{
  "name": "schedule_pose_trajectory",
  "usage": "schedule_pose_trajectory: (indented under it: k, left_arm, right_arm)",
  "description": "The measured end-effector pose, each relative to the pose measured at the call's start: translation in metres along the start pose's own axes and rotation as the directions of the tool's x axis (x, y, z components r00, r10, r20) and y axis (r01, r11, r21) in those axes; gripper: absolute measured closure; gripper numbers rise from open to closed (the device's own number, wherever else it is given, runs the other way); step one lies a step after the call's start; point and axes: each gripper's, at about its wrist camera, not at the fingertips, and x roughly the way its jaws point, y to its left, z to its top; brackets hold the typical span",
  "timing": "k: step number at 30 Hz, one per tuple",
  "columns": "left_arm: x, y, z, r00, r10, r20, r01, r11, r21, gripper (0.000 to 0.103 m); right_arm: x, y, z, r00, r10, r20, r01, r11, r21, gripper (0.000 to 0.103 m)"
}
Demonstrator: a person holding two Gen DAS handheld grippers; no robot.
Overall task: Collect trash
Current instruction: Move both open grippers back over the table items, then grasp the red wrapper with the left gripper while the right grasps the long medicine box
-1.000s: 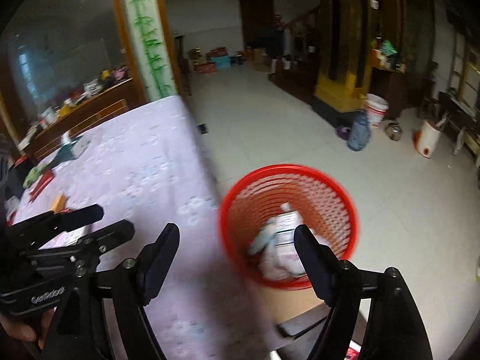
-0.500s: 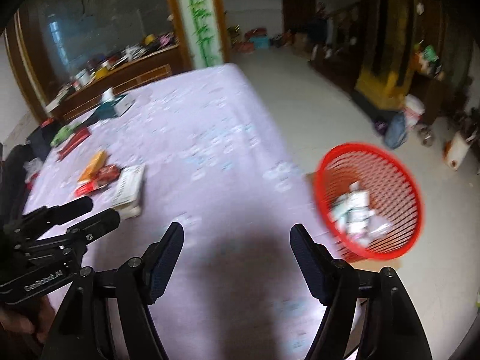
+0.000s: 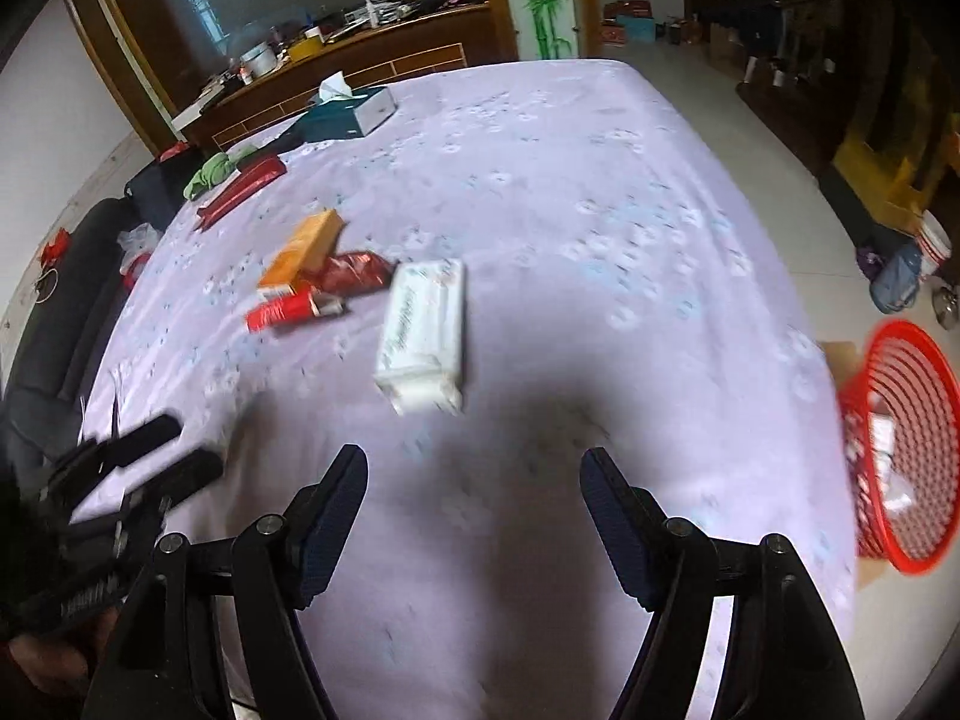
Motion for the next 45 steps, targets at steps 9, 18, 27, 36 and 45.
schedule_pose_trajectory:
  k: [9, 18, 27, 36, 45]
  left_arm:
    - [-0.008, 0.055, 0.003, 0.999, 0.033, -0.013, -0.032, 0.999, 0.039, 0.042]
    - [0.022, 0.054, 0.028, 0.998, 0.047, -0.034, -0.038, 0.975, 0.219, 0.039]
    - [0.072, 0.038, 0.05, 0.997, 0.067, -0.03, -0.052, 0.929, 0.366, 0.039]
    - [0.116, 0.023, 0.066, 0.993, 0.102, -0.061, -0.066, 0.9, 0.432, 0.076]
    - [0.091, 0.023, 0.061, 0.999, 0.023, -0.036, -0.011, 0.953, 0.302, 0.085]
  right_arm:
    - [0.084, 0.023, 0.05, 0.994, -0.041, -0.102, 0.041, 0.999, -0.008, 0.026]
    - [0.115, 0.028, 0.057, 0.98, -0.119, -0.162, 0.119, 0.993, -0.009, 0.047]
    - [0.074, 0.011, 0.031, 0.987, -0.093, -0.13, 0.098, 0.995, 0.035, 0.047]
    - [0.04, -0.003, 0.002, 0.99, -0.092, -0.11, 0.099, 0.993, 0.061, 0.047]
    - [0.01, -0.012, -0.016, 0.996, -0.051, -0.078, 0.06, 0.993, 0.106, 0.047]
